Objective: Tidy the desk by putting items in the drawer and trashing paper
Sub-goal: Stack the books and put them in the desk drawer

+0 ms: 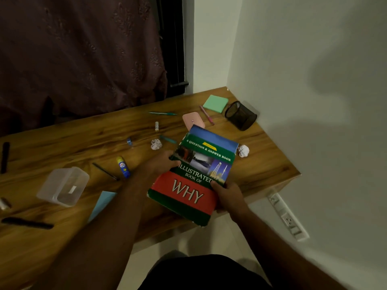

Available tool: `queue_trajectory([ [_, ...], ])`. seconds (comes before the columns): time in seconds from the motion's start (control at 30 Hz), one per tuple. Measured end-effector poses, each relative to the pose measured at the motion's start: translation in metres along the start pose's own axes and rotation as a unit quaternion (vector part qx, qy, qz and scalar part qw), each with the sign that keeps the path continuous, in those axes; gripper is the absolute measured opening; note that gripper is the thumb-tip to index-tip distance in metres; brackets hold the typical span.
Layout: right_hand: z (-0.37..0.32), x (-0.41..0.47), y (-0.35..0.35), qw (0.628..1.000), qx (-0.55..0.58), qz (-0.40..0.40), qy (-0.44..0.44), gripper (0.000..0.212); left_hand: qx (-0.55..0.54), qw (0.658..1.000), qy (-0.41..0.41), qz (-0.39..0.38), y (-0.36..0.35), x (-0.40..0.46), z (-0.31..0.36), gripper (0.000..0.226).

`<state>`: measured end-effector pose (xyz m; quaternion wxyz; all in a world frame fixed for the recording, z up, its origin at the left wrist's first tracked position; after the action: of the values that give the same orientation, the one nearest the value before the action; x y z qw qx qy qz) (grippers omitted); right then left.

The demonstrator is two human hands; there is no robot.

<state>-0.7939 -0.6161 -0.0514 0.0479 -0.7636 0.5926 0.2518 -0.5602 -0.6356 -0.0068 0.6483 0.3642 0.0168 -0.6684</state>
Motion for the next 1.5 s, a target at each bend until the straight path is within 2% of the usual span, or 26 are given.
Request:
queue_trajectory([
  [0.13, 0.009, -0.001, -0.004, 0.999, -0.005, 0.0, -0.05, 0.02, 0.021, 0.999, 0.023, -0.016, -0.01, 0.01, -0.009, 0.021],
  [0.27, 0.016, 0.005, -0.004, 0.996, -0.015, 0.048, -0.074, 0.017, 0.051, 0.999, 0.01, -0.005, -0.011, 0.023, -0.007, 0.02],
  [0.37, 0.01, 0.006, -0.007, 0.995, -0.036, 0.07, -0.067, 0.015, 0.065, 0.998, -0.001, 0.019, -0.008, 0.034, -0.002, 0.018],
  [0.5, -0.006, 0.009, -0.01, 0.993, -0.057, 0.085, -0.058, 0.028, 0.11, 0.991, -0.006, 0.078, 0.002, 0.045, -0.002, 0.013],
  [0.67, -0.011, 0.01, -0.012, 0.988, -0.077, 0.096, -0.091, 0.024, 0.168, 0.979, 0.011, 0.114, 0.008, 0.052, 0.0, 0.016],
  [0.83, -0.009, 0.008, -0.016, 0.986, -0.013, 0.115, -0.118, 0.006, 0.175, 0.976, -0.009, 0.128, 0.009, 0.055, 0.0, 0.025],
  [0.93, -0.01, 0.005, -0.018, 0.983, 0.004, 0.135, -0.126, 0.015, 0.159, 0.979, -0.036, 0.12, 0.007, 0.055, 0.002, 0.03],
  [1.2, -0.004, -0.006, -0.028, 0.975, 0.014, 0.156, -0.158, 0.017, 0.135, 0.983, -0.096, 0.074, 0.003, 0.054, 0.004, 0.038],
  [1.3, 0.0, -0.013, -0.038, 0.975, 0.059, 0.129, -0.17, 0.025, 0.141, 0.983, -0.104, 0.054, 0.001, 0.057, 0.007, 0.043],
  [1.43, 0.001, -0.021, -0.043, 0.963, 0.15, 0.138, -0.178, 0.021, 0.142, 0.983, -0.108, 0.047, 0.001, 0.058, 0.012, 0.044],
  [1.5, -0.002, -0.024, -0.044, 0.965, 0.156, 0.129, -0.169, 0.022, 0.147, 0.981, -0.111, 0.054, -0.001, 0.058, 0.011, 0.045],
])
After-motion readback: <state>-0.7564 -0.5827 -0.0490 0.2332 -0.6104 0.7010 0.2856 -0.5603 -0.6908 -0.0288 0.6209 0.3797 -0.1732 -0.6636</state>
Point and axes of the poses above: each hand's wrist, its own x-axis towards the middle knuckle, its own y-axis out of the back of the hand, z = x × y, the point moved 8 cm from there along x, towards the middle knuckle, and after that the axes turned 2 degrees about -z, right-handed, at the moved point
